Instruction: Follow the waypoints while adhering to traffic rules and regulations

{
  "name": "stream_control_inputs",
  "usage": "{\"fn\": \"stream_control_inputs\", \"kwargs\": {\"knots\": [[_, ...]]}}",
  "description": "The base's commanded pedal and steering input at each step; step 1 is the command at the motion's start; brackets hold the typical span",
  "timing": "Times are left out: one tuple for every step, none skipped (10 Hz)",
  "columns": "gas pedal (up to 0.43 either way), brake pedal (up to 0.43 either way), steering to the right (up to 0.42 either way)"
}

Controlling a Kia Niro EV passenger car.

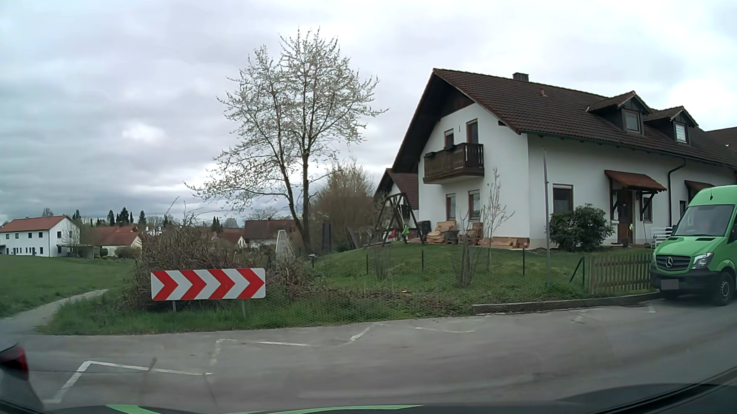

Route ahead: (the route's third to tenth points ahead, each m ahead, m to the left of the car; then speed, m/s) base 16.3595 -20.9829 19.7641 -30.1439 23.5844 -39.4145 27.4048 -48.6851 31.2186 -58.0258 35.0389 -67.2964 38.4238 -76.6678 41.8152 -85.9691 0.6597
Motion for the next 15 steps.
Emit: {"fn": "stream_control_inputs", "kwargs": {"knots": [[0.000,0.171,0.615],[0.000,0.128,0.524],[0.000,0.116,0.409],[0.000,0.116,0.324],[0.000,0.116,0.177],[0.000,0.122,0.072],[0.000,0.110,-0.016],[0.000,0.085,-0.044],[0.000,0.049,-0.067],[0.000,0.012,-0.091],[0.000,0.000,-0.117],[0.000,0.000,-0.130],[0.000,0.000,-0.129],[0.000,0.000,-0.120],[0.000,0.000,-0.104]]}}
